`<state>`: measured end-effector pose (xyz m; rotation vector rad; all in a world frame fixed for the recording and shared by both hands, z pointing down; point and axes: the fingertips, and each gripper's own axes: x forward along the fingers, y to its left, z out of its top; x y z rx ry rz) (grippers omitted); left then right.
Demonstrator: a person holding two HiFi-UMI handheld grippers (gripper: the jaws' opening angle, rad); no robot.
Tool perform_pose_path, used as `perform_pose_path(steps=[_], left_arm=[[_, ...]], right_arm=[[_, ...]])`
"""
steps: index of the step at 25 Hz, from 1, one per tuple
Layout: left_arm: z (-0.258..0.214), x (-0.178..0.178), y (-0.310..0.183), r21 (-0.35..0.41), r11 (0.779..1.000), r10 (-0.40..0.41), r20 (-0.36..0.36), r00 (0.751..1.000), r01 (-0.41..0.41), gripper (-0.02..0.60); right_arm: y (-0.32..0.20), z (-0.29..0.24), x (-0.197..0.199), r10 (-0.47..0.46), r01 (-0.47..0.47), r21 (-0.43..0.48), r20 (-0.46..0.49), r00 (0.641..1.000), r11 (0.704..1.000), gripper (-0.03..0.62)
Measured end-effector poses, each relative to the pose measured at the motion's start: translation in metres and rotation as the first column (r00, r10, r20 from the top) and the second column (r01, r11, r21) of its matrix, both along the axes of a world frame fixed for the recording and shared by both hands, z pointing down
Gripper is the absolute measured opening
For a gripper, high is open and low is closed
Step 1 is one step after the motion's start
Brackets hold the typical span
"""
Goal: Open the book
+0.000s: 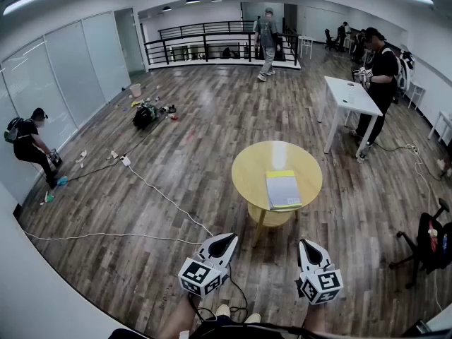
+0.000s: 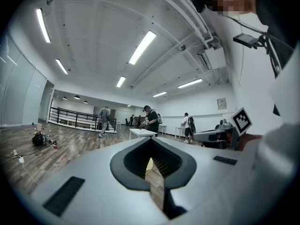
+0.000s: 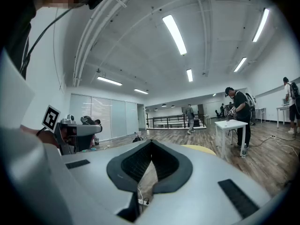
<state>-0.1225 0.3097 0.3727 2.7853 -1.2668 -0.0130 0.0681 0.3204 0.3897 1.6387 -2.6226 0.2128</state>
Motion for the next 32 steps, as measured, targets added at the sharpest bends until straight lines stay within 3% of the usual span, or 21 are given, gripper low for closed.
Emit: perform_pose_path(steps=[9, 15, 23, 32], left_arm=[[0.002, 0.015, -0.009, 0.009, 1.0, -0.023, 0.012, 1.0, 0.023, -0.005], [0.015, 0.021, -0.04, -0.012, 0.999, -0.029, 0.014, 0.999, 0.029, -0.005], [0.027, 0.013, -0.142, -0.019, 1.0, -0.009, 0.002, 1.0, 0.009, -0.005], [0.043, -0.006, -0.28, -0.081, 0.996, 0.049, 0.006, 0.999, -0.049, -0.005]], right_arm=[[-0.015, 0.008, 0.015, -0.028, 0.028, -0.007, -0.001, 1.0, 1.0, 0.003], [-0.051, 0.016, 0.02, -0.035, 0.035, -0.018, -0.006, 0.999, 0.999, 0.003], [-0.144, 0.028, 0.011, -0.019, 0.019, -0.034, -0.017, 1.0, 0.999, 0.003], [-0.273, 0.036, -0.02, 0.011, -0.014, -0.084, -0.034, 0.999, 0.996, 0.003]])
